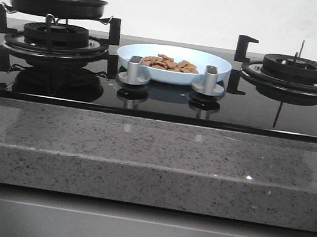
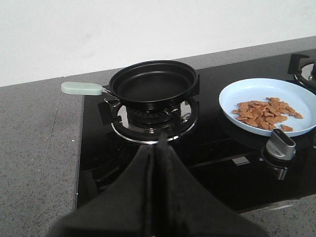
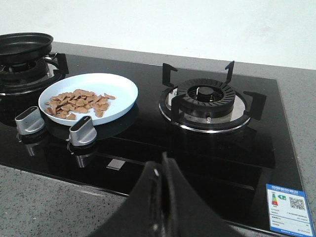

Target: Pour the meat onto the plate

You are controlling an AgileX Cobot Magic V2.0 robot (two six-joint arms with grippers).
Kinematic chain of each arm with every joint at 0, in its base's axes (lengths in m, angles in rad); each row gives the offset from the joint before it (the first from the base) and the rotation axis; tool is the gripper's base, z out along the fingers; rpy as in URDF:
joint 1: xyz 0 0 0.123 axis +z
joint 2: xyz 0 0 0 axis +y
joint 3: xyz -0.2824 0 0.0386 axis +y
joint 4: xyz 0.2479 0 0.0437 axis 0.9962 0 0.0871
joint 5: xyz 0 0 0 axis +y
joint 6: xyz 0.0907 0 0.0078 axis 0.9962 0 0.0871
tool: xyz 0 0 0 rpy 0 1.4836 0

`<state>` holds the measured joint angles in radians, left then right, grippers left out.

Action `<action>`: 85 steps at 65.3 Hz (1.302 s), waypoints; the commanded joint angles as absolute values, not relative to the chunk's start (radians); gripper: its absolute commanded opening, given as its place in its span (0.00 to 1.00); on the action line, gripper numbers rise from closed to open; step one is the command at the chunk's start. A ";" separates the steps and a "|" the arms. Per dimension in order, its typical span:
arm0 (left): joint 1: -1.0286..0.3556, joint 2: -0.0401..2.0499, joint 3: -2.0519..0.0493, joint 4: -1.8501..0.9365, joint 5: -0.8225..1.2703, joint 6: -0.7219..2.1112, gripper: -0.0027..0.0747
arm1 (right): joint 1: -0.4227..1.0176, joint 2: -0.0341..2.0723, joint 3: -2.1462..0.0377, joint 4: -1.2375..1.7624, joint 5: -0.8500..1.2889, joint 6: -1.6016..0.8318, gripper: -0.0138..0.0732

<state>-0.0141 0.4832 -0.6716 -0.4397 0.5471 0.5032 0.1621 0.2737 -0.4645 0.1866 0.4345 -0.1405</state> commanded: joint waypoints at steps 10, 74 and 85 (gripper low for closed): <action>-0.023 0.487 -0.696 -0.466 0.482 0.495 0.01 | 0.161 0.280 -0.490 0.182 0.345 -0.150 0.09; -0.023 0.372 -0.553 -0.250 0.344 0.260 0.01 | 0.161 0.280 -0.490 0.182 0.348 -0.150 0.09; -0.023 0.194 -0.363 -0.077 0.286 0.105 0.01 | 0.161 0.280 -0.490 0.182 0.348 -0.150 0.09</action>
<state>-0.0141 0.2463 -0.4041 -0.1381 0.3939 0.1750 0.1621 0.2737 -0.4639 0.1866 0.4328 -0.1423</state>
